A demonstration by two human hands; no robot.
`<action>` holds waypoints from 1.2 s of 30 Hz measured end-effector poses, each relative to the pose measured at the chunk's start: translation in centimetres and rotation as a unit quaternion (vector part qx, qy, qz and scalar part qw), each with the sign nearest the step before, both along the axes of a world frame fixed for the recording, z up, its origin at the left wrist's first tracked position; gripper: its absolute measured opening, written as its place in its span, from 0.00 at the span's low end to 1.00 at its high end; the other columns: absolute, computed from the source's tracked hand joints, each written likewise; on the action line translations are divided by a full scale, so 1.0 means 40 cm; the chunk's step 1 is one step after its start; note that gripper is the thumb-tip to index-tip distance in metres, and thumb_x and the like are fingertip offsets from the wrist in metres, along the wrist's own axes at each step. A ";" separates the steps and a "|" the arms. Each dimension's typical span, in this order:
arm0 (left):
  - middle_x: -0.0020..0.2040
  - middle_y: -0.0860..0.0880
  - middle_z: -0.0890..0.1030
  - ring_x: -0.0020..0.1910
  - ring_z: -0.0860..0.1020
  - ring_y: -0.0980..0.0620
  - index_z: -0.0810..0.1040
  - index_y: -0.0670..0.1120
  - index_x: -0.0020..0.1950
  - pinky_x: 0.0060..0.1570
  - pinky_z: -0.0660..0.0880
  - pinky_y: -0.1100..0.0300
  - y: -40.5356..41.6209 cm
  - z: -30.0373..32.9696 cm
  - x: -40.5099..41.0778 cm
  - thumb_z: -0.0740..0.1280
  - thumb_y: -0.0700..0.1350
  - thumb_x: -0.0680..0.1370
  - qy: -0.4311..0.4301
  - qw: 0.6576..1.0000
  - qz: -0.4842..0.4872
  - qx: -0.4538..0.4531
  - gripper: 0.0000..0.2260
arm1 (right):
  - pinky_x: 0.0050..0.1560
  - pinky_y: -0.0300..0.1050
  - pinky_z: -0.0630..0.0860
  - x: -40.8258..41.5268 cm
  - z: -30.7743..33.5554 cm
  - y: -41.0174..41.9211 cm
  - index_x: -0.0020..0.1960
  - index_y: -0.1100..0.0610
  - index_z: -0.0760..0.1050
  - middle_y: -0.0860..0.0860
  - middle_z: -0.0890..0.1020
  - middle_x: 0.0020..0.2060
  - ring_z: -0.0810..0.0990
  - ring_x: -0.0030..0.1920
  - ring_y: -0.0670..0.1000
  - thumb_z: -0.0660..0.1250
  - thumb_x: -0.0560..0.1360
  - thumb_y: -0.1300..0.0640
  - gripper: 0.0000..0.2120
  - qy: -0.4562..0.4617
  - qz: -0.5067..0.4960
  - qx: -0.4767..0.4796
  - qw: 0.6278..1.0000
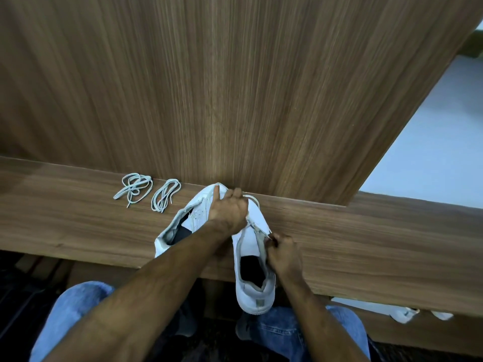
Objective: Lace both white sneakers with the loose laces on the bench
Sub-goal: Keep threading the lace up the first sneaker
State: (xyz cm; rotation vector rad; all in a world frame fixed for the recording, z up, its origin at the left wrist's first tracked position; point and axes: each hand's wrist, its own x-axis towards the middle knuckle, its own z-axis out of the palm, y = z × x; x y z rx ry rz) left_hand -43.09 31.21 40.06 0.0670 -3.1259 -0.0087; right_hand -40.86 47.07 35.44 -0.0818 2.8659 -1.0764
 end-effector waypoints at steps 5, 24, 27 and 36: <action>0.57 0.48 0.73 0.61 0.72 0.47 0.77 0.50 0.53 0.72 0.56 0.42 -0.034 0.077 -0.014 0.62 0.43 0.78 0.179 0.938 0.166 0.248 0.07 | 0.38 0.42 0.67 -0.008 -0.015 0.003 0.45 0.55 0.80 0.54 0.84 0.42 0.81 0.43 0.57 0.62 0.77 0.54 0.09 0.001 -0.008 0.000 1.000; 0.59 0.41 0.79 0.59 0.76 0.38 0.79 0.44 0.57 0.56 0.73 0.51 0.020 -0.073 0.139 0.66 0.51 0.77 -0.028 0.901 0.247 0.356 0.14 | 0.50 0.47 0.74 -0.026 0.046 -0.014 0.66 0.45 0.74 0.54 0.82 0.57 0.79 0.55 0.60 0.60 0.75 0.57 0.21 0.041 0.094 0.156 0.982; 0.59 0.40 0.79 0.59 0.76 0.38 0.79 0.45 0.57 0.57 0.73 0.51 0.024 -0.067 0.143 0.65 0.51 0.77 -0.026 0.912 0.232 0.337 0.13 | 0.54 0.51 0.74 -0.052 0.058 -0.048 0.68 0.44 0.70 0.50 0.75 0.65 0.77 0.60 0.58 0.60 0.73 0.57 0.24 0.064 0.171 0.214 0.959; 0.59 0.41 0.79 0.59 0.77 0.40 0.79 0.45 0.57 0.55 0.73 0.52 0.023 -0.062 0.153 0.64 0.48 0.78 -0.028 0.925 0.216 0.310 0.11 | 0.55 0.48 0.74 -0.096 0.004 -0.105 0.54 0.54 0.79 0.50 0.73 0.58 0.74 0.58 0.52 0.68 0.70 0.57 0.13 0.066 0.248 0.167 0.952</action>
